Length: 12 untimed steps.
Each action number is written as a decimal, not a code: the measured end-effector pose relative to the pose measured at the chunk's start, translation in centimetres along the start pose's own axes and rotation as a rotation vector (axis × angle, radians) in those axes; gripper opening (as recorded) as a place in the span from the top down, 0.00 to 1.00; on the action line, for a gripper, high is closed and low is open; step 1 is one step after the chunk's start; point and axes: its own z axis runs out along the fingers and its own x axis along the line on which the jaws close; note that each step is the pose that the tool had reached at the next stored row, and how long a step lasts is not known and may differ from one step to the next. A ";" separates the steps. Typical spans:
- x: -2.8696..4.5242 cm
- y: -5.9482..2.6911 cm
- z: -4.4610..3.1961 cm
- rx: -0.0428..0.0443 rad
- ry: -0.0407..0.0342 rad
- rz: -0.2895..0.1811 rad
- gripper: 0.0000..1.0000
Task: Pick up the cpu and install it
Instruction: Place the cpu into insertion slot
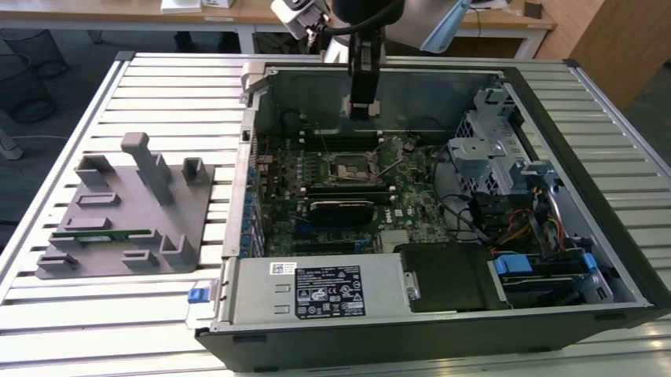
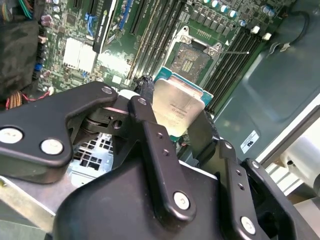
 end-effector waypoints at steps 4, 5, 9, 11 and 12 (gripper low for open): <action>0.29 -0.03 0.36 0.0001 0.0003 -0.008 0.47; 0.30 -0.04 0.44 0.0002 0.0009 -0.019 0.47; 0.34 -0.05 0.82 0.0007 0.0025 -0.068 0.47; 0.56 -0.06 1.09 0.0008 0.0027 -0.075 0.47; 0.73 -0.07 1.25 0.0008 0.0028 -0.076 0.47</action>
